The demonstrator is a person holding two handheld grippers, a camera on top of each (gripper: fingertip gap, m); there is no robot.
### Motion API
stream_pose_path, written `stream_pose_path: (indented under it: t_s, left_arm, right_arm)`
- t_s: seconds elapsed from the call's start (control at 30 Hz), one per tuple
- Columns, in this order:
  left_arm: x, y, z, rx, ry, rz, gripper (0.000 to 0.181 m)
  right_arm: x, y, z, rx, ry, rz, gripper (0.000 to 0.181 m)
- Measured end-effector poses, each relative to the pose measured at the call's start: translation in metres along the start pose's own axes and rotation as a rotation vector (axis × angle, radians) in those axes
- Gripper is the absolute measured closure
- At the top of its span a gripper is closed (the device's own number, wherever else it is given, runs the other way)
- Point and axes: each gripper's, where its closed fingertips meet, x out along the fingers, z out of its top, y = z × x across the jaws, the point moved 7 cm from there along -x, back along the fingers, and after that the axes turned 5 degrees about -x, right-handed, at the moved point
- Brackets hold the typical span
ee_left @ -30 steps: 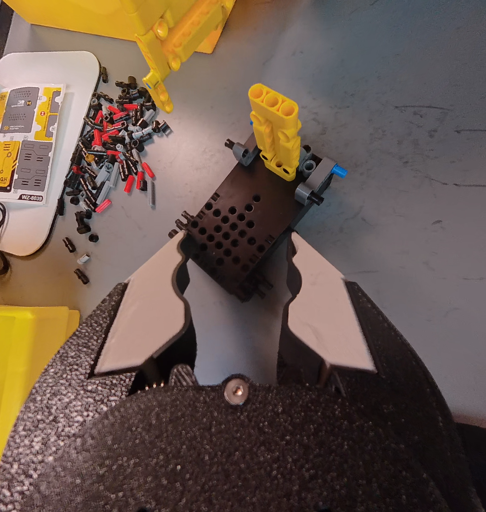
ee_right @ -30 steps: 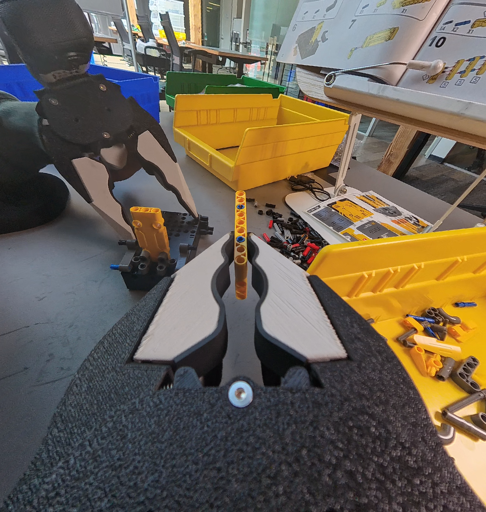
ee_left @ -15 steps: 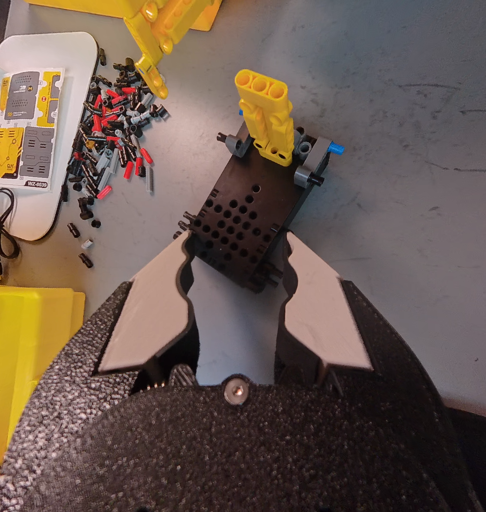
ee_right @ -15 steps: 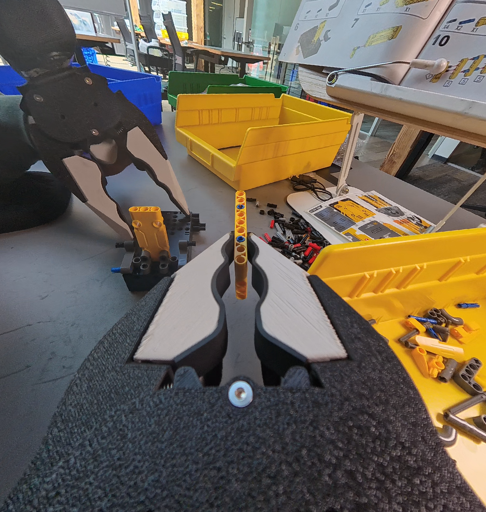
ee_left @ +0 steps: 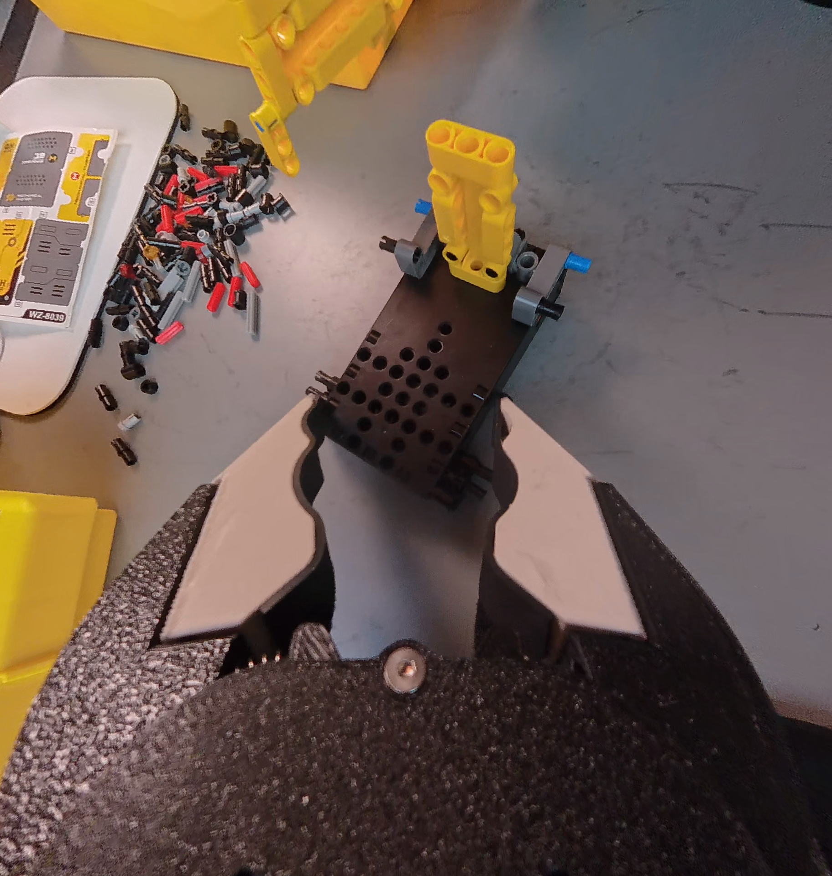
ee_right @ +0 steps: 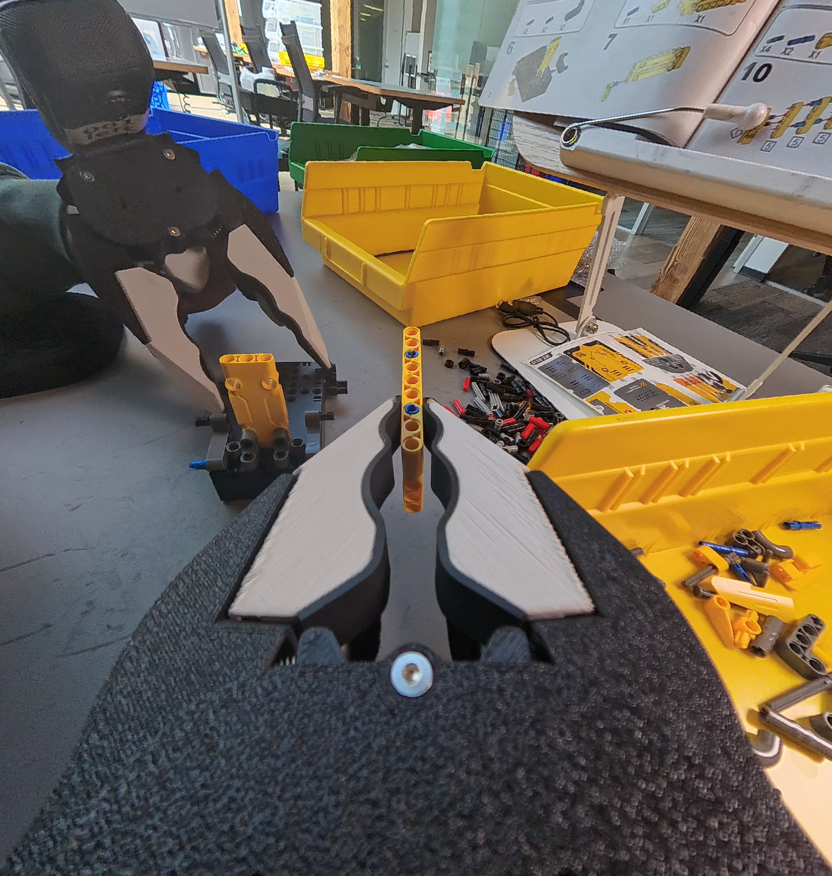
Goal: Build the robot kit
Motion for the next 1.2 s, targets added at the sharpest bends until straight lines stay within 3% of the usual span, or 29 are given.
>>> stream_pose_path:
  t_s: [0.53,0.67,0.9,1.2]
  left_arm:
    - [-0.002,-0.002,0.001,-0.003,0.025,0.001,0.112]
    - [-0.007,-0.002,-0.001,-0.053,-0.011,-0.059,0.114]
    - [-0.033,0.005,0.019,-0.247,-0.329,-0.211,0.130]
    - [-0.034,0.019,0.051,-0.513,-0.658,-0.325,0.153]
  right_arm:
    - [0.000,0.000,0.000,0.003,-0.003,0.001,0.174]
    - [-0.001,-0.002,0.000,0.014,-0.009,0.002,0.174]
    - [-0.002,-0.005,0.001,0.048,-0.021,0.006,0.174]
    - [0.001,-0.003,0.010,0.204,-0.131,0.131,0.174]
